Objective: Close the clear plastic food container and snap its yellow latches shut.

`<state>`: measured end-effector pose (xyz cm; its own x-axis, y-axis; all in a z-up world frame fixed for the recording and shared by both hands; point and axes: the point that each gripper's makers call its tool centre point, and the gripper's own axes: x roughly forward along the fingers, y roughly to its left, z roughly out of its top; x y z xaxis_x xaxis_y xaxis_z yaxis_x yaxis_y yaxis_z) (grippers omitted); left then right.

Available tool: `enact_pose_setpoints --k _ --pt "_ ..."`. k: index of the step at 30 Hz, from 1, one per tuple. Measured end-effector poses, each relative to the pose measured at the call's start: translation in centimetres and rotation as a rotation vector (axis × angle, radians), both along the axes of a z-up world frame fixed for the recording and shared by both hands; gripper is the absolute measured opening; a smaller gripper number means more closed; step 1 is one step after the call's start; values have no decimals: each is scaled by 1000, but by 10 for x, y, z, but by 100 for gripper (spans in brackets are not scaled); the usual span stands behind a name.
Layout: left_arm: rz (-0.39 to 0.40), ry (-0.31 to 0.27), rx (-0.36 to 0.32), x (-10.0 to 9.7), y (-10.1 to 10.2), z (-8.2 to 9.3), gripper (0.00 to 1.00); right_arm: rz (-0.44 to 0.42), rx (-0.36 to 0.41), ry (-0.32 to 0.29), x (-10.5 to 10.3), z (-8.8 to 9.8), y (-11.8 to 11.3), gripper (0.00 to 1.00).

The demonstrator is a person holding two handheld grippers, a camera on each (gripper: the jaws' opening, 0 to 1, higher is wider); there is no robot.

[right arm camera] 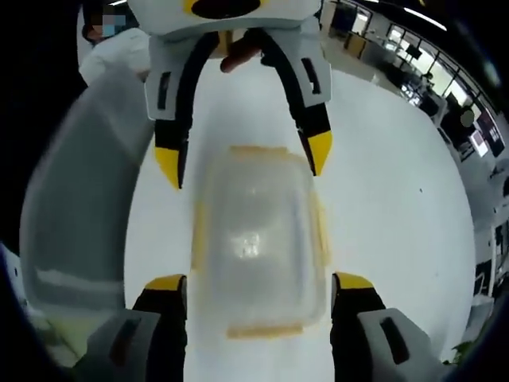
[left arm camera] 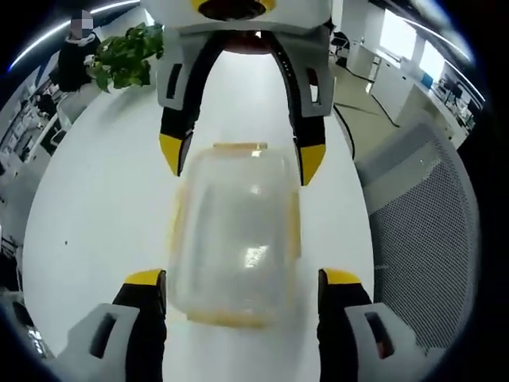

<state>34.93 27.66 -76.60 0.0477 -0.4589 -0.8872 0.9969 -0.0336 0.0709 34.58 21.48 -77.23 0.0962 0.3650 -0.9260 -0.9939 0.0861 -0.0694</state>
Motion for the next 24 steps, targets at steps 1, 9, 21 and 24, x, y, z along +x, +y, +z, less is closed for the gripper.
enact_pose_setpoints --k 1,9,21,24 --pt "-2 -1 2 1 -1 -1 81 8 -5 -2 0 -1 -1 76" --pt "-60 -17 75 0 -1 -23 92 42 -54 -4 1 -16 -11 77" --pt "-62 -106 117 11 -5 -41 87 36 -57 14 3 -23 -9 79" --pt "-55 -132 127 11 -4 -45 88 31 -67 14 3 -25 -9 79"
